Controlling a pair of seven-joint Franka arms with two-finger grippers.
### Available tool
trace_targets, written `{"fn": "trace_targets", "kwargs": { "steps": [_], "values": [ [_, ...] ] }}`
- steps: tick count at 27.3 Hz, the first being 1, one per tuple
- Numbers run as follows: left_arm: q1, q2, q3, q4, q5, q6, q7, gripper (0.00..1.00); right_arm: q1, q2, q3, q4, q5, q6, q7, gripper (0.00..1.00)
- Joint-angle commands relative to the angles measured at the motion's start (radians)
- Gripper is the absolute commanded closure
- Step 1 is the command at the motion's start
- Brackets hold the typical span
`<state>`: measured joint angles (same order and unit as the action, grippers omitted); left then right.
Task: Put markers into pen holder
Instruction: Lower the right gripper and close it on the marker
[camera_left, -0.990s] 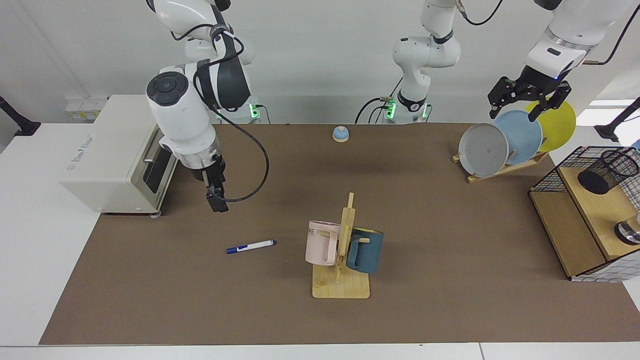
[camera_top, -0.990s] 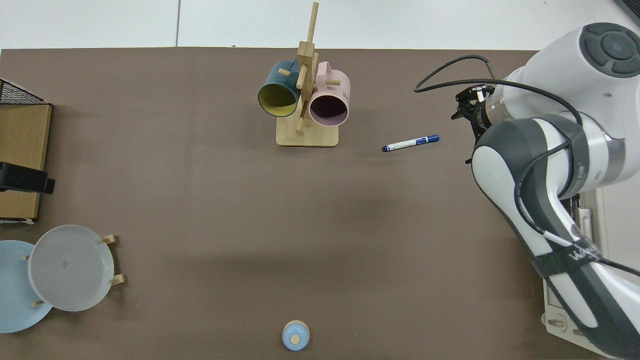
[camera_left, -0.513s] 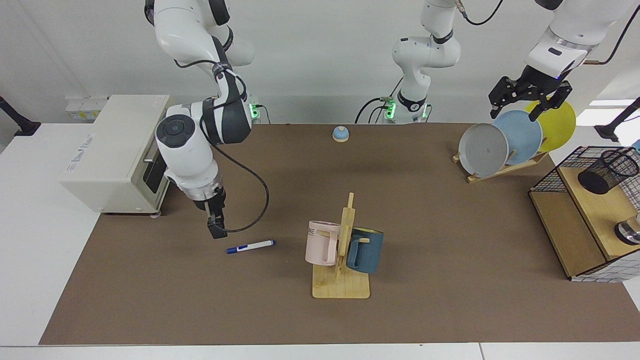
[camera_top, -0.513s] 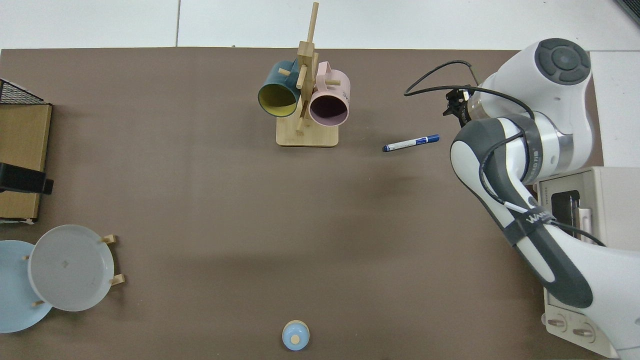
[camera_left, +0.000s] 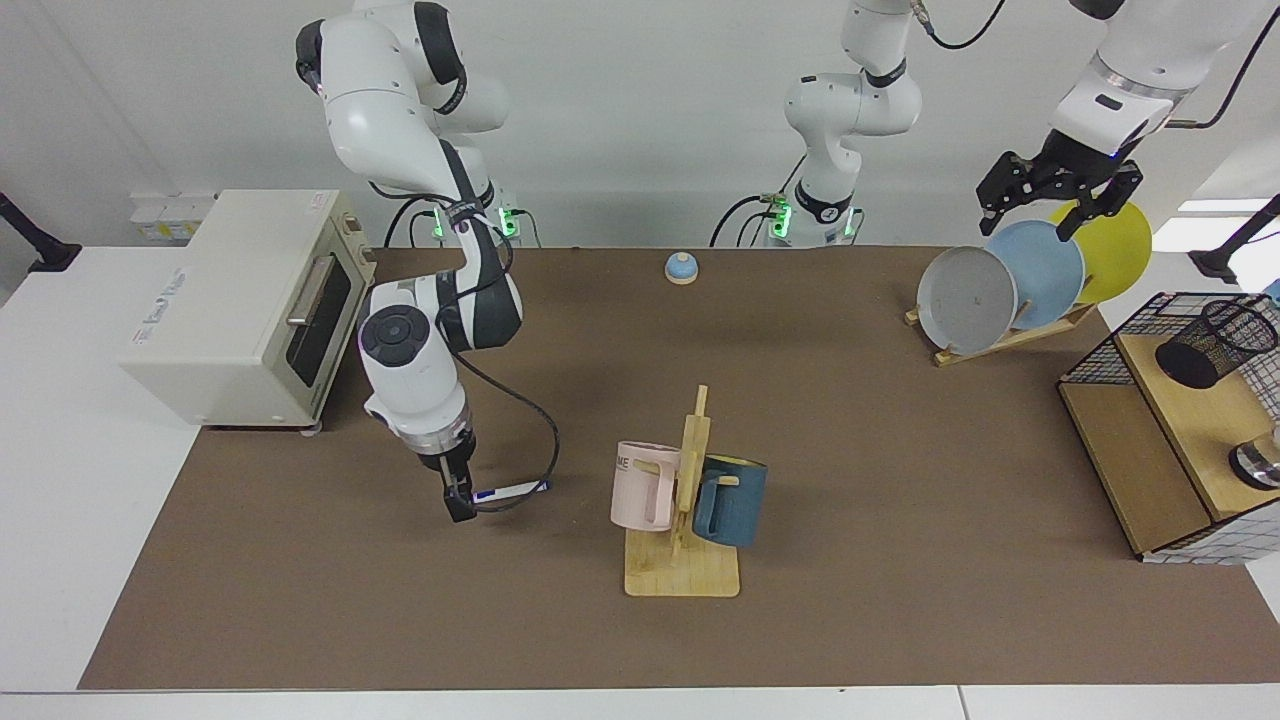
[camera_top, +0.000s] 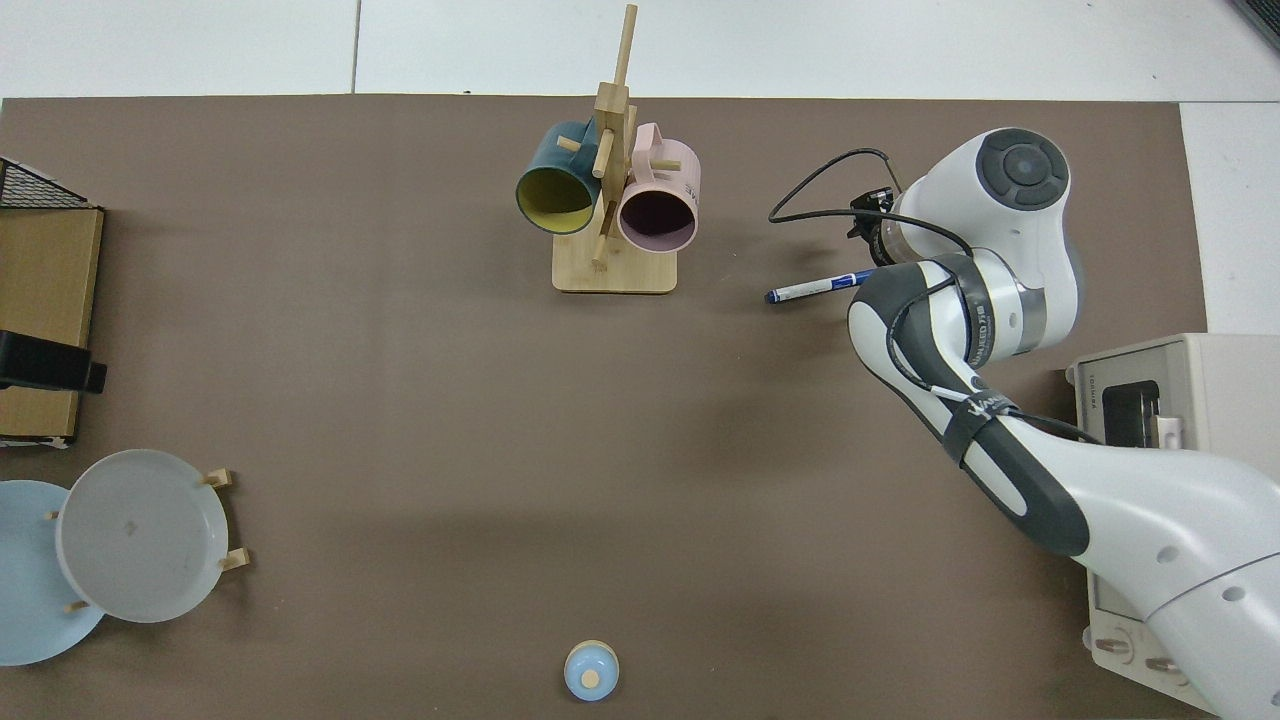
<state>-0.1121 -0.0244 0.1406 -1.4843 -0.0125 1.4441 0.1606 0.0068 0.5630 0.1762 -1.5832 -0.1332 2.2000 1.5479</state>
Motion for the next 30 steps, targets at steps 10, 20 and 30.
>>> {"fn": "trace_targets", "kwargs": {
  "steps": [10, 20, 30],
  "values": [
    [0.025, -0.025, -0.001, -0.027, -0.007, 0.002, 0.002, 0.00, 0.007, -0.005, 0.014, -0.049, -0.017, 0.073, 0.055, 0.01],
    [0.026, -0.025, -0.001, -0.027, -0.007, 0.002, 0.002, 0.00, 0.007, -0.005, 0.014, -0.081, -0.017, 0.084, 0.031, 0.01],
    [0.026, -0.025, -0.001, -0.027, -0.007, 0.002, 0.002, 0.00, 0.007, -0.005, 0.014, -0.086, -0.017, 0.113, 0.035, 0.36]
  ]
}}
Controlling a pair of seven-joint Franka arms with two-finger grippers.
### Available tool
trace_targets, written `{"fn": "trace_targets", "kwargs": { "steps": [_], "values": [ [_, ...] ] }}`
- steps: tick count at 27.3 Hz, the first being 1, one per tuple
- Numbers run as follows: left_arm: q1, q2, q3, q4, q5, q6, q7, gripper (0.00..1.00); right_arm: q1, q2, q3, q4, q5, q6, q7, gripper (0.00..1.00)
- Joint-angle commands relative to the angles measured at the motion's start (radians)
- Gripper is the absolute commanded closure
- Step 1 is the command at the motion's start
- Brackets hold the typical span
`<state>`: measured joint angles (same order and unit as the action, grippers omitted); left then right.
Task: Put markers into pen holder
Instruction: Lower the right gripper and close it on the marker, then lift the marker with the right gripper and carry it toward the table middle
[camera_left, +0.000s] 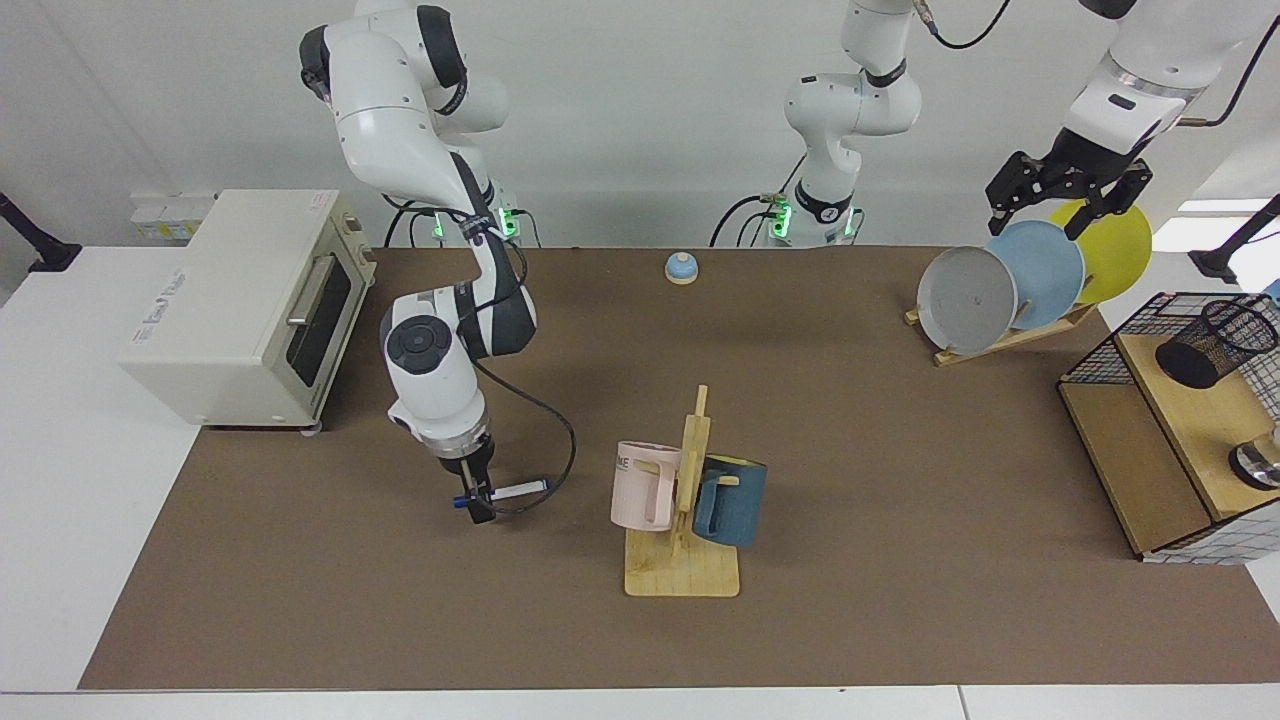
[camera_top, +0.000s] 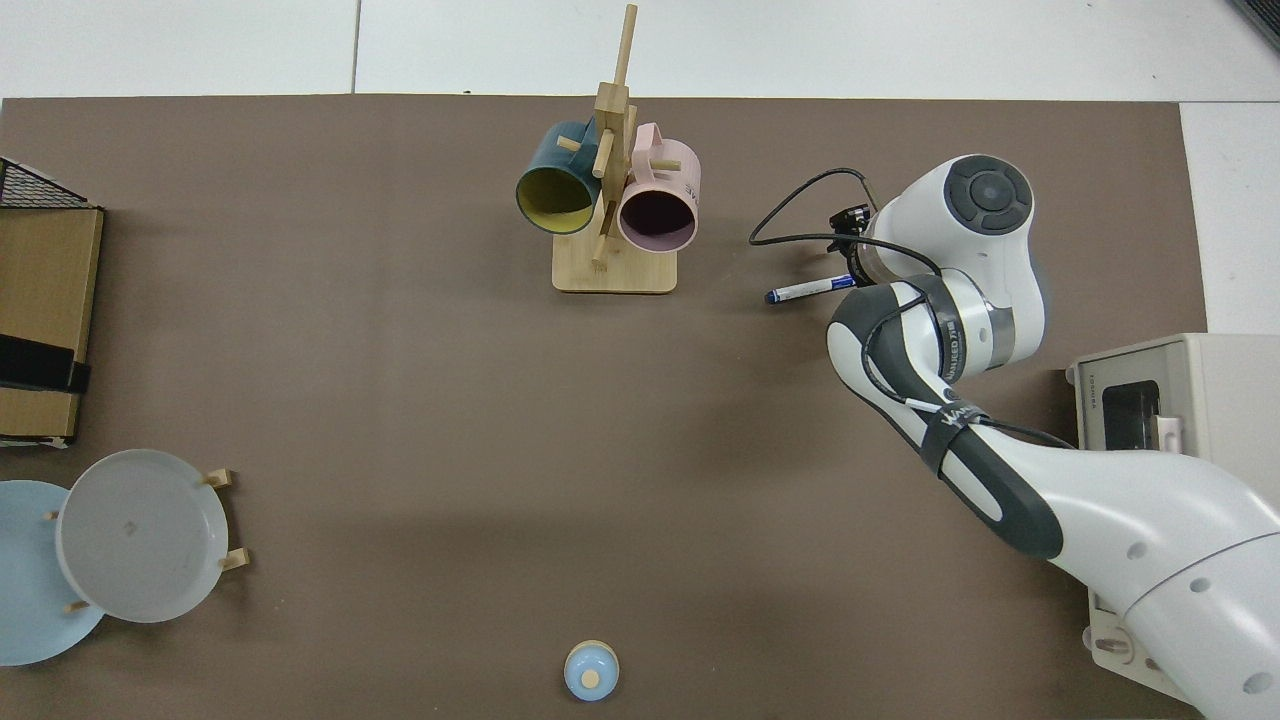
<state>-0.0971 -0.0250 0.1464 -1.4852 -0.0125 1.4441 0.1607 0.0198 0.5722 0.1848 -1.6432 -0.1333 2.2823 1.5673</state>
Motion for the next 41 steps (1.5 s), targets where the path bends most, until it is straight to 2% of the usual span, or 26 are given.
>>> {"fn": "trace_targets", "kwargs": {
  "steps": [1, 8, 12, 13, 24, 31, 41],
  "values": [
    [0.011, -0.024, -0.007, -0.026, -0.007, 0.002, 0.002, 0.00, -0.006, -0.014, 0.005, -0.026, -0.017, 0.032, 0.013, 0.44],
    [0.011, -0.024, -0.007, -0.026, -0.007, 0.002, 0.002, 0.00, -0.006, -0.014, 0.005, -0.027, -0.017, 0.032, 0.011, 0.80],
    [0.011, -0.024, -0.007, -0.026, -0.007, 0.002, 0.002, 0.00, -0.004, -0.014, 0.005, -0.029, -0.020, 0.031, 0.010, 0.98],
    [0.011, -0.024, -0.007, -0.026, -0.007, 0.002, 0.002, 0.00, -0.004, -0.014, 0.005, -0.027, -0.020, 0.031, 0.010, 1.00],
    [0.011, -0.024, -0.007, -0.023, -0.007, -0.005, -0.010, 0.00, 0.012, -0.028, 0.004, -0.027, -0.025, -0.001, 0.011, 1.00],
    [0.008, -0.023, -0.016, -0.023, -0.007, -0.008, -0.007, 0.00, -0.003, -0.136, 0.007, -0.024, -0.011, -0.131, 0.005, 1.00],
    [0.011, -0.023, -0.011, -0.017, 0.003, -0.010, -0.006, 0.00, -0.011, -0.362, 0.007, 0.009, 0.075, -0.450, -0.138, 1.00]
  ]
}}
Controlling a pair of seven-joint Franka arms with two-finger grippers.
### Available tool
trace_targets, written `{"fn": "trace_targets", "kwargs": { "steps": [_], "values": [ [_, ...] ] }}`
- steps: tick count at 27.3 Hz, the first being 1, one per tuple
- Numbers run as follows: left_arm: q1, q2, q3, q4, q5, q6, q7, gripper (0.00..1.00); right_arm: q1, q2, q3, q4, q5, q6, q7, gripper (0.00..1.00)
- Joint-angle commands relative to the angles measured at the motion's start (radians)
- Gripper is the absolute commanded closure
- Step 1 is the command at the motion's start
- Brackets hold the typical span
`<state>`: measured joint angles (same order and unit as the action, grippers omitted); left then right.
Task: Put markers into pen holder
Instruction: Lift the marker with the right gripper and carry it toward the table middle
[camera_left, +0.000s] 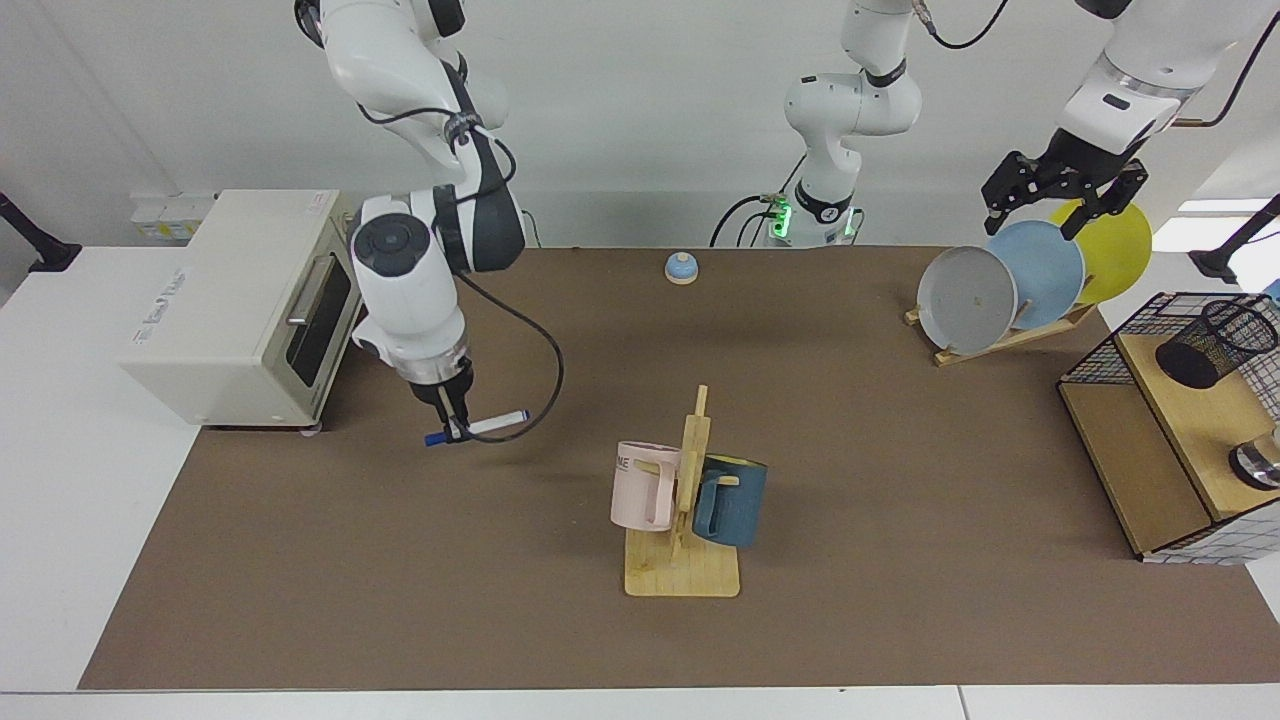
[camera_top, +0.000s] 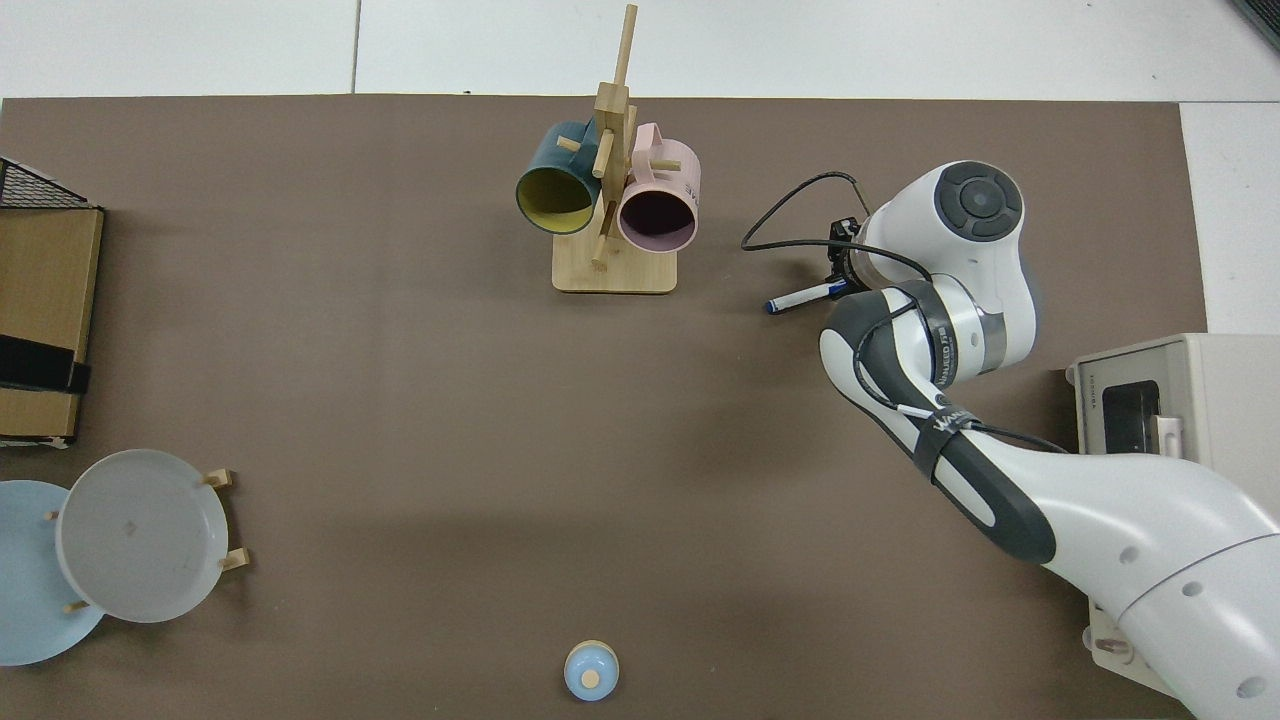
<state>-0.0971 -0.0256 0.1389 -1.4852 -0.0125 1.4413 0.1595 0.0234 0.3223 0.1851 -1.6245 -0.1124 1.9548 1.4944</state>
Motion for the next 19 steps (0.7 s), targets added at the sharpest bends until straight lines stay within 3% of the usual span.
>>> {"fn": "trace_targets", "kwargs": {
  "steps": [1, 10, 19],
  "values": [
    [0.010, -0.022, -0.005, -0.017, 0.003, -0.007, -0.003, 0.00, -0.014, -0.136, 0.007, -0.008, 0.059, -0.148, -0.066, 1.00],
    [0.007, -0.020, -0.010, -0.017, 0.003, -0.007, -0.001, 0.00, -0.036, -0.321, 0.002, -0.008, 0.160, -0.326, -0.069, 1.00],
    [-0.006, -0.022, -0.021, -0.017, -0.003, -0.007, 0.002, 0.00, 0.022, -0.351, 0.010, -0.012, 0.181, -0.387, -0.020, 1.00]
  ]
}}
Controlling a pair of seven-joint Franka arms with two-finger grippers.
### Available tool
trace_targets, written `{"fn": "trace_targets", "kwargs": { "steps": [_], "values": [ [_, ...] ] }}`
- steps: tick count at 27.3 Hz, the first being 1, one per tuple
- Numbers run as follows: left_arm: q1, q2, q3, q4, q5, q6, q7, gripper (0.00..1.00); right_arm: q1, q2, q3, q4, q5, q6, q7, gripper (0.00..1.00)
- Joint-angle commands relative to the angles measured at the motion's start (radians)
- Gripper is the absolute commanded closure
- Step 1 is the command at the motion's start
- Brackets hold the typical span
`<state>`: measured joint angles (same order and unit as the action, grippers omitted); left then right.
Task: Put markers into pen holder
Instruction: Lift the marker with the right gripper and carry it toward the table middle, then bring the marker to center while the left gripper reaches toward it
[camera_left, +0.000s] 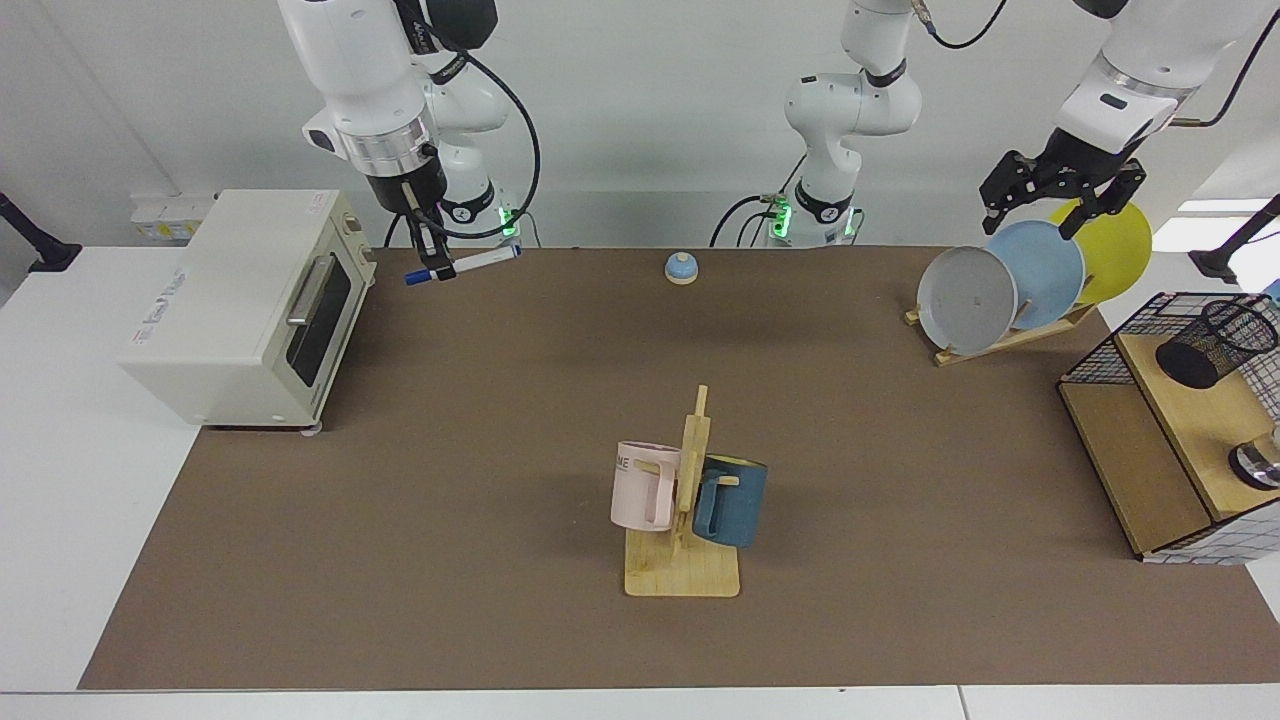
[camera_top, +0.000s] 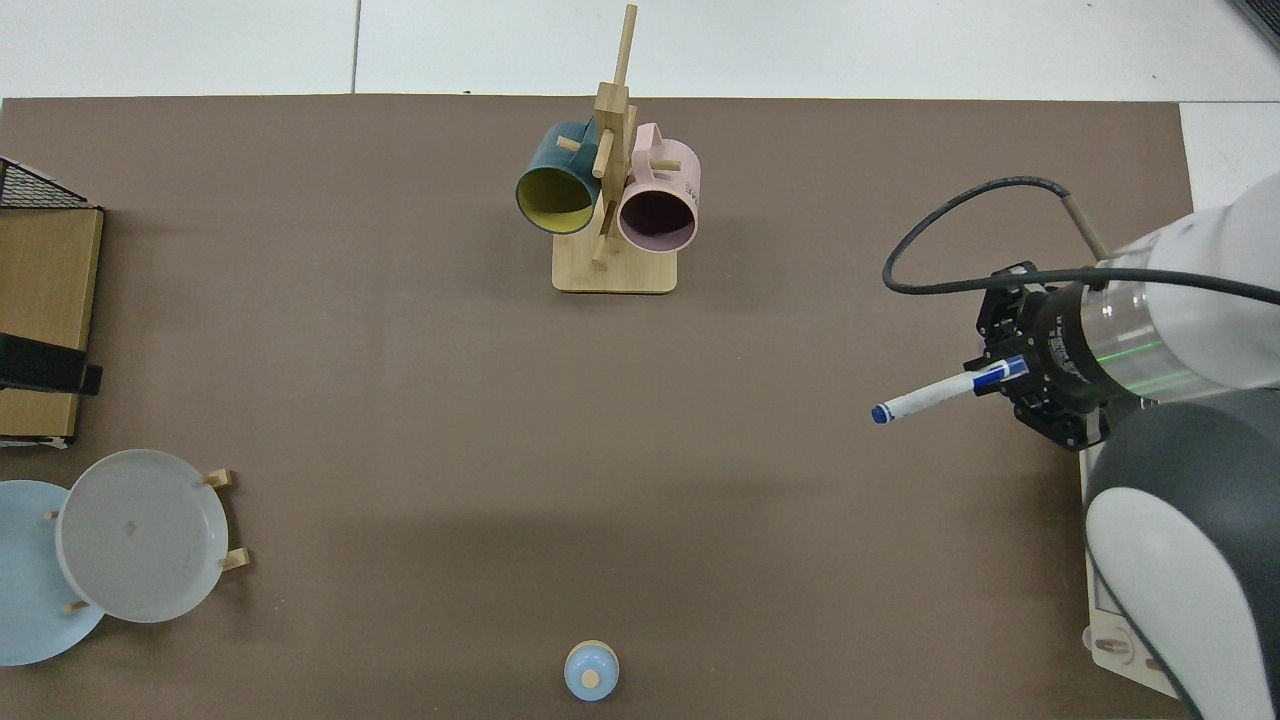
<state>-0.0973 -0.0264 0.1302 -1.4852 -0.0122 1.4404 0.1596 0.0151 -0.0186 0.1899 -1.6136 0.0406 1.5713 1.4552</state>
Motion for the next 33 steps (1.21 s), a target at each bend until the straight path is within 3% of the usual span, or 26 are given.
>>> {"fn": "trace_targets", "kwargs": {
  "steps": [1, 9, 15, 22, 28, 33],
  "values": [
    [-0.005, -0.020, -0.017, -0.017, -0.008, -0.006, 0.003, 0.00, 0.042, -0.012, 0.005, -0.023, 0.035, -0.002, 0.036, 1.00],
    [-0.005, -0.020, -0.125, -0.017, -0.054, -0.002, 0.003, 0.01, 0.120, -0.027, 0.005, -0.032, 0.097, 0.012, 0.097, 1.00],
    [-0.005, -0.021, -0.231, -0.024, -0.075, 0.021, 0.032, 0.05, 0.198, -0.021, 0.005, -0.037, 0.107, 0.104, 0.272, 1.00],
    [-0.005, -0.044, -0.277, -0.067, -0.155, 0.049, 0.355, 0.05, 0.298, 0.016, 0.005, -0.042, 0.105, 0.216, 0.464, 1.00],
    [-0.007, -0.124, -0.279, -0.203, -0.198, 0.161, 0.685, 0.04, 0.384, 0.057, 0.003, -0.043, 0.081, 0.268, 0.522, 1.00],
    [-0.057, -0.141, -0.305, -0.231, -0.201, 0.193, 0.767, 0.02, 0.425, 0.078, 0.003, -0.043, 0.055, 0.291, 0.545, 1.00]
  ]
}}
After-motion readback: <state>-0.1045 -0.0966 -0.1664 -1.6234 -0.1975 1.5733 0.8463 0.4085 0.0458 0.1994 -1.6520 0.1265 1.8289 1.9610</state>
